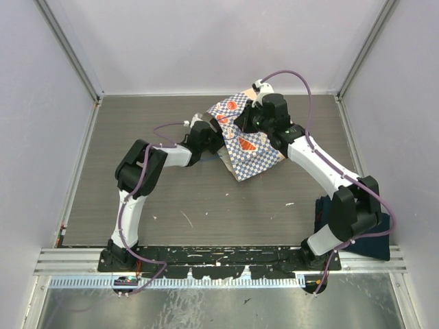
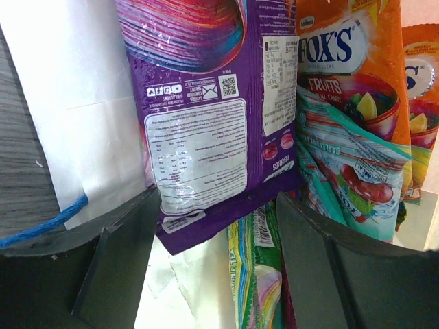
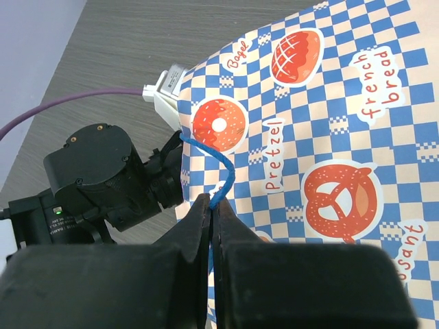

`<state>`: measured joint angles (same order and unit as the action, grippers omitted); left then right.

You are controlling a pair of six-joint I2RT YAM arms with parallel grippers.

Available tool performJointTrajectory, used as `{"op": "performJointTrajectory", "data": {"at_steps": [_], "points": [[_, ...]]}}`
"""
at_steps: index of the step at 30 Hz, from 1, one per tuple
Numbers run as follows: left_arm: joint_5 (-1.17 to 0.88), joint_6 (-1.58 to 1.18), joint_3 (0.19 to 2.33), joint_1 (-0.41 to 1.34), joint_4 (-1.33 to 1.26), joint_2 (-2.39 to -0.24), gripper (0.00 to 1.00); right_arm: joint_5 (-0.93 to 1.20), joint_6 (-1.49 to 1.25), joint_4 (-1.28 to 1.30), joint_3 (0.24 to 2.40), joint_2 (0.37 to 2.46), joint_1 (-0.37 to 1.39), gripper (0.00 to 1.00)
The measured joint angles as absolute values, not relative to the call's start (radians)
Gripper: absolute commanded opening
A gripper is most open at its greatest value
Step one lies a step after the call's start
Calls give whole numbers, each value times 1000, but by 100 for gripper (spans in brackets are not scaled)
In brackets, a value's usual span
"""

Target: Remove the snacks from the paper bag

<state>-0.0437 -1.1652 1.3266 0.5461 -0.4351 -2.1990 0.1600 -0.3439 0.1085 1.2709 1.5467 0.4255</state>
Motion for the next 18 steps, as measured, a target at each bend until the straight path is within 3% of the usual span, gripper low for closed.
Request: {"op": "performJointTrajectory", "data": {"at_steps": [10,18], "points": [[16,-1159,1206,550,-464,-2118,76,160,-344,104,1251,1520,417,1],[26,-1159,1211,551,-429,-2111,68,160,-347,101,1242,1515,417,1]]}}
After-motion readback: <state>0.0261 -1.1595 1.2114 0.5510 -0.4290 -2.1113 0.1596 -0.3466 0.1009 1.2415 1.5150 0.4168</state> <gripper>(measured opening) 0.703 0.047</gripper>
